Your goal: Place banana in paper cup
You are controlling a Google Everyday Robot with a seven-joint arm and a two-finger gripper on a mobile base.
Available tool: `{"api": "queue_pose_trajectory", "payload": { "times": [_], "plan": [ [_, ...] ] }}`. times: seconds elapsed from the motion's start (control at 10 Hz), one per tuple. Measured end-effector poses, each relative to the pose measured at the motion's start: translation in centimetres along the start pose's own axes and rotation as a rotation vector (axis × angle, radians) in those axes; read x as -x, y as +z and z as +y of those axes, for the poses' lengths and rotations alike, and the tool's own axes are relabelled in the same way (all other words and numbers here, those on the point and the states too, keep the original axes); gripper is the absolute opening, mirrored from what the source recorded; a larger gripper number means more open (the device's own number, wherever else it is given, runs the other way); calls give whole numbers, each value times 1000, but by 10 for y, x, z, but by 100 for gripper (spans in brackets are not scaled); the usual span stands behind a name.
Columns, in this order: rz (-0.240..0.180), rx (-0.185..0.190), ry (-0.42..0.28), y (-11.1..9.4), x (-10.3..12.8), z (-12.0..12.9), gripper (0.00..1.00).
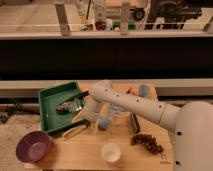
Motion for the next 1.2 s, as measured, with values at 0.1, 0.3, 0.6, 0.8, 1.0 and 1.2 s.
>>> {"api": "queue_pose_trajectory", "payload": {
  "times": [0.1,0.3,0.6,0.8,1.0,1.2],
  "plan": [
    [1,39,-13,8,1,4,80],
    [16,95,-22,21,1,6,80],
    [38,105,-13,31,-3,4,80],
    [67,73,33,40,-8,-3,80],
    [95,33,82,50,-14,-12,80],
    [123,-1,135,58,-21,-21,80]
  ]
}}
